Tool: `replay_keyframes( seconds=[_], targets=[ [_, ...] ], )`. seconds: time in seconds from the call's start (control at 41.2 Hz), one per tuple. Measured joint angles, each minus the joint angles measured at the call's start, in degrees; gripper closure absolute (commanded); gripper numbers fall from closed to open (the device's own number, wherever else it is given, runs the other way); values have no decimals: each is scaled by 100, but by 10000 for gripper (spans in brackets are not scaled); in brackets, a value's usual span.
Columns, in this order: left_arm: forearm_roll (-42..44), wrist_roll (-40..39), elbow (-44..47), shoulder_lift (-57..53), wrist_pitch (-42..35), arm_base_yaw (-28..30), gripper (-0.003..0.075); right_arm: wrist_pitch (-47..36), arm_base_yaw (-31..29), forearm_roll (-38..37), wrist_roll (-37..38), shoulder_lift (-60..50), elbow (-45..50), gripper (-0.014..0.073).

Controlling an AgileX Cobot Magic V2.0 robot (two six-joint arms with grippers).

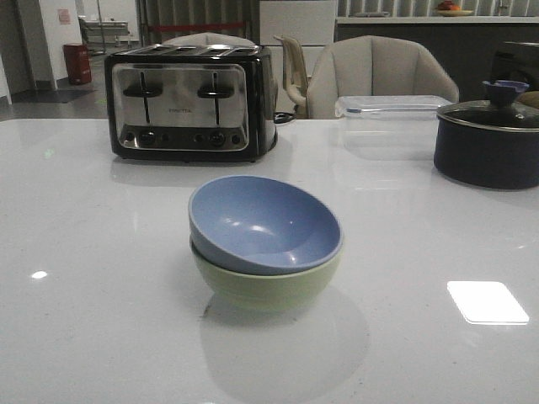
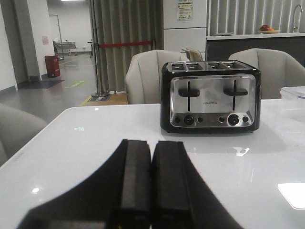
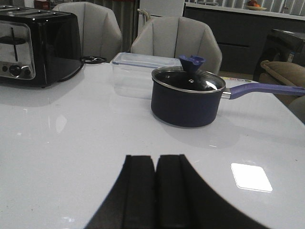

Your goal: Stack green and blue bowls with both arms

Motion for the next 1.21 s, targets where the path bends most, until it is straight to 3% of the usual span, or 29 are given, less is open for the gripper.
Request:
replay_keyframes(
  seconds=[0.267, 1.212],
  targets=[
    [0, 0, 0, 0, 0, 0, 622, -367, 0, -207, 553, 0, 0, 554],
    [0, 0, 0, 0, 0, 0, 622, -479, -207, -257, 608, 0, 0, 554]
  ],
)
